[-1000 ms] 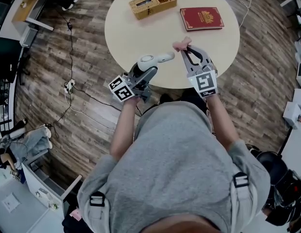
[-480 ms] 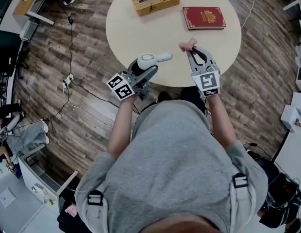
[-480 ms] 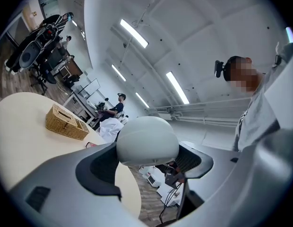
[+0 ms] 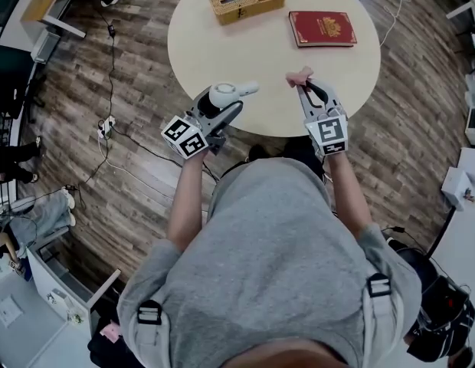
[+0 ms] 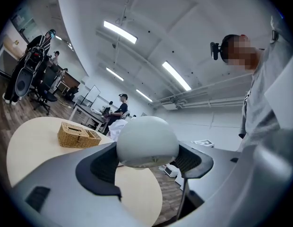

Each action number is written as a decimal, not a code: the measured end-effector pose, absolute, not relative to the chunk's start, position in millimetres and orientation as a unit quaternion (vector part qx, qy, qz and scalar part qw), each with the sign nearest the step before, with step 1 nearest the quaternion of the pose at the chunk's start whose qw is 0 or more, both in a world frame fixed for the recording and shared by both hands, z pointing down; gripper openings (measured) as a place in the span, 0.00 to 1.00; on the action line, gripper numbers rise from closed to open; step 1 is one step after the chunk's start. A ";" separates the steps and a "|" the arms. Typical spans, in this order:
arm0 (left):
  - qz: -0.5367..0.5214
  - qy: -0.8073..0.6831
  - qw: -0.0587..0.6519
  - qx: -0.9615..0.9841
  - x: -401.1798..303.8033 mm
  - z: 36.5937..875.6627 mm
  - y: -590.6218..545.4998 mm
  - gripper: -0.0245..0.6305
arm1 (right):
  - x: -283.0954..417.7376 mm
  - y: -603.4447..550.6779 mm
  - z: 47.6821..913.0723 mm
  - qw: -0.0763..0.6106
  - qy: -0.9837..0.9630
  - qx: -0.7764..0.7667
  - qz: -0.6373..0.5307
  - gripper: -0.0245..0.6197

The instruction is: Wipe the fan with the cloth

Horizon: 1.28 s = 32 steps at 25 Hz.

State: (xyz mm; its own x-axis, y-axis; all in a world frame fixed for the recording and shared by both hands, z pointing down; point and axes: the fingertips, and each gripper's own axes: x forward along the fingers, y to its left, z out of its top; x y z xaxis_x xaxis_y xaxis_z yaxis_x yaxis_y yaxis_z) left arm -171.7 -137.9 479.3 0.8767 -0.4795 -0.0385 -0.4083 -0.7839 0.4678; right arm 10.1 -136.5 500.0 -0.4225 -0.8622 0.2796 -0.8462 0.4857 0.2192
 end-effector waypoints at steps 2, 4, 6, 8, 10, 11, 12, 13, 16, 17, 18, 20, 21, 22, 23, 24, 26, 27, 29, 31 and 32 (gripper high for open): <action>-0.070 -0.242 0.226 0.941 -171.2 480.8 -136.3 0.62 | 12.8 -133.6 503.3 0.181 -0.842 0.508 -0.020 0.10; -0.063 -0.243 0.221 0.942 -169.6 483.8 -133.1 0.62 | 15.9 -129.8 505.5 0.182 -0.841 0.509 -0.019 0.10; -0.058 -0.243 0.218 0.943 -168.2 485.5 -130.6 0.62 | 18.4 -127.6 506.8 0.182 -0.840 0.510 -0.016 0.10; -0.058 -0.244 0.218 0.943 -168.1 486.2 -130.2 0.62 | 19.4 -127.4 507.6 0.182 -0.840 0.511 -0.014 0.10; -0.060 -0.245 0.218 0.943 -168.3 488.0 -130.7 0.62 | 19.9 -127.3 508.9 0.183 -0.840 0.511 -0.013 0.10; -0.061 -0.246 0.217 0.943 -167.9 488.6 -131.0 0.62 | 20.4 -127.3 509.7 0.183 -0.840 0.511 -0.013 0.10; -0.060 -0.246 0.217 0.943 -167.2 488.9 -131.2 0.62 | 20.9 -127.3 510.5 0.183 -0.840 0.511 -0.012 0.10; -0.059 -0.247 0.217 0.943 -166.5 488.7 -131.2 0.62 | 21.3 -127.1 511.4 0.183 -0.840 0.511 -0.012 0.10; -0.055 -0.248 0.218 0.942 -166.1 487.2 -130.0 0.62 | 20.6 -125.2 513.3 0.183 -0.839 0.512 -0.010 0.10; -0.054 -0.248 0.218 0.942 -166.4 486.7 -129.3 0.62 | 20.2 -124.6 513.5 0.183 -0.839 0.512 -0.010 0.10; -0.052 -0.249 0.218 0.942 -166.7 486.0 -128.6 0.62 | 19.9 -123.9 513.5 0.183 -0.839 0.512 -0.010 0.10; -0.050 -0.249 0.217 0.942 -166.7 486.0 -128.0 0.62 | 20.1 -123.3 513.1 0.182 -0.839 0.512 -0.011 0.10; -0.050 -0.248 0.216 0.943 -166.4 486.2 -128.2 0.62 | 20.5 -123.5 512.7 0.182 -0.839 0.512 -0.011 0.10; -0.050 -0.248 0.214 0.944 -166.1 486.4 -128.5 0.62 | 20.8 -123.9 512.3 0.181 -0.839 0.513 -0.011 0.10; -0.049 -0.248 0.214 0.944 -166.0 486.4 -128.7 0.62 | 21.1 -124.2 511.8 0.181 -0.839 0.513 -0.010 0.10; -0.047 -0.248 0.214 0.944 -165.8 486.1 -128.4 0.62 | 21.5 -123.9 511.5 0.180 -0.839 0.513 -0.010 0.10; -0.046 -0.248 0.214 0.944 -164.8 486.6 -126.7 0.62 | 22.4 -121.8 512.0 0.180 -0.839 0.513 -0.008 0.10; -0.046 -0.248 0.214 0.944 -164.1 487.8 -126.0 0.62 | 23.0 -120.9 512.9 0.180 -0.839 0.513 -0.008 0.10; -0.044 -0.249 0.214 0.944 -163.1 489.9 -125.5 0.62 | 23.3 -120.5 514.5 0.179 -0.839 0.513 -0.007 0.10; -0.043 -0.249 0.214 0.943 -163.1 490.9 -124.9 0.62 | 22.6 -120.0 514.4 0.179 -0.840 0.513 -0.008 0.10; -0.042 -0.250 0.215 0.943 -163.1 490.7 -124.4 0.62 | 22.2 -119.7 514.0 0.178 -0.840 0.513 -0.008 0.10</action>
State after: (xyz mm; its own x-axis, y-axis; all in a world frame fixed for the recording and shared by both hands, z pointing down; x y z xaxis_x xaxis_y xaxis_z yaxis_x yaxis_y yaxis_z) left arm -163.1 -124.4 490.7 0.8709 -0.4906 0.0277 -0.4543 -0.7823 0.4263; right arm 22.2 -119.7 514.0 -0.4104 -0.8642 0.2909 -0.8582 0.4739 0.1971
